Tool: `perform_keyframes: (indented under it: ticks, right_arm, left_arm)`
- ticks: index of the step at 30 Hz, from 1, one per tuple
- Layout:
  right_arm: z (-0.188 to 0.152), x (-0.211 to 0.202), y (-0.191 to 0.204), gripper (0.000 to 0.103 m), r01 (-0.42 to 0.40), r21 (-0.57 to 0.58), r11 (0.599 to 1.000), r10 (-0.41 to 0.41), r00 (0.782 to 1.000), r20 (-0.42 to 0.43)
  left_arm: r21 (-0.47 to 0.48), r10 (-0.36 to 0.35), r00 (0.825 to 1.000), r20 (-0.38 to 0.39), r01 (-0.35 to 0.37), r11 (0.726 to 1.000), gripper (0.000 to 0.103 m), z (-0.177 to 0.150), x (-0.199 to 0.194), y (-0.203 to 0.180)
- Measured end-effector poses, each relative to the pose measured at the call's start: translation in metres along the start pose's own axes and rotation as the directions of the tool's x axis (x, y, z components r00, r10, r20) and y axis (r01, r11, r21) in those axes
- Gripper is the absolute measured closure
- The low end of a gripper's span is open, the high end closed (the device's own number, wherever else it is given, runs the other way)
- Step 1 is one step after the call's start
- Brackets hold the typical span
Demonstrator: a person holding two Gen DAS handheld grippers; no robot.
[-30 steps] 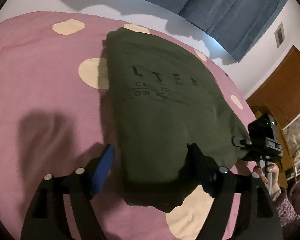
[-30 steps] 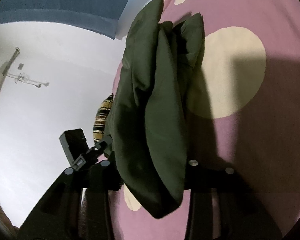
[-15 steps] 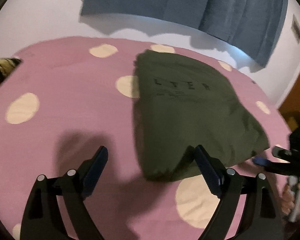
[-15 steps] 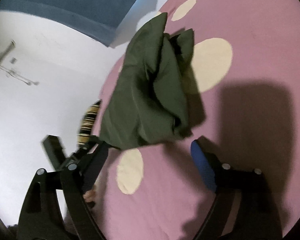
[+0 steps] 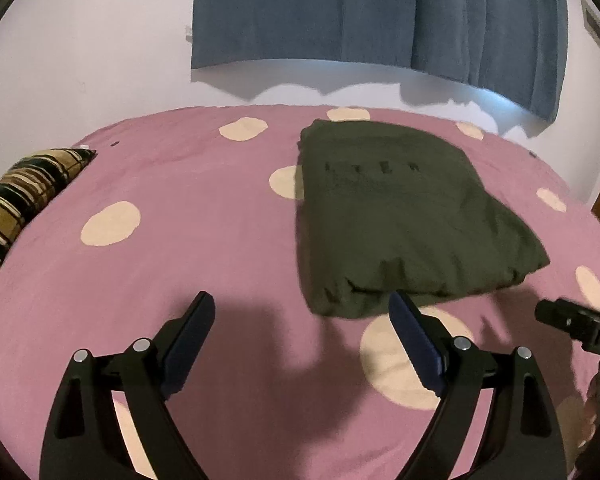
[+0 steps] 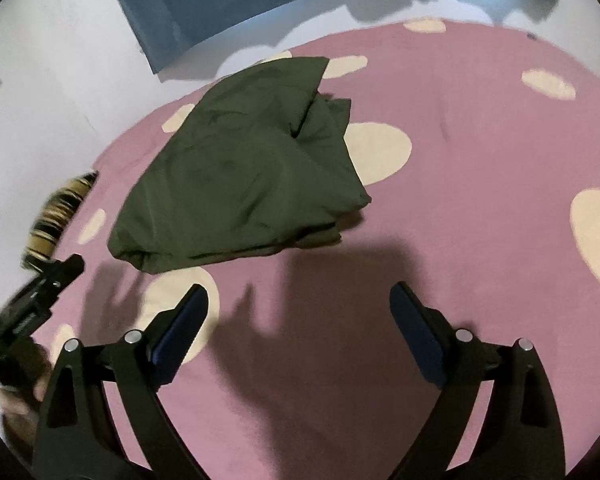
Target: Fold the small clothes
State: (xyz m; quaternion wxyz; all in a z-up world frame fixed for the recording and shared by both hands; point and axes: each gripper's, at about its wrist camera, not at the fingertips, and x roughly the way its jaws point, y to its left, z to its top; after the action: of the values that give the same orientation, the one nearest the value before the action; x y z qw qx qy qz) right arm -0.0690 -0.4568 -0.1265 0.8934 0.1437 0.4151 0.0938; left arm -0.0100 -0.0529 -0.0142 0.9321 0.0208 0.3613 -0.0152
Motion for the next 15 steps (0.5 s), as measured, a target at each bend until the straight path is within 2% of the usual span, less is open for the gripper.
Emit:
perform_keyframes:
  ticks: [3, 6, 15]
  right_arm:
    - [-0.001, -0.004, 0.011, 0.010, 0.051, -0.043, 0.998, -0.050, 0.998, 0.031]
    - [-0.003, -0.006, 0.019, 0.009, 0.088, -0.074, 0.993, -0.084, 0.995, 0.060]
    - [-0.009, -0.006, 0.028, 0.008, 0.086, -0.109, 0.990, -0.081, 0.995, 0.052]
  left_arm:
    - [0.016, 0.020, 1.000, -0.003, -0.020, 1.000, 0.015, -0.006, -0.003, -0.004]
    - [-0.008, 0.008, 1.000, 0.000, -0.008, 1.000, 0.015, -0.008, -0.005, -0.004]
    - [0.000, 0.025, 0.997, 0.068, -0.025, 1.000, 0.015, -0.007, -0.022, -0.012]
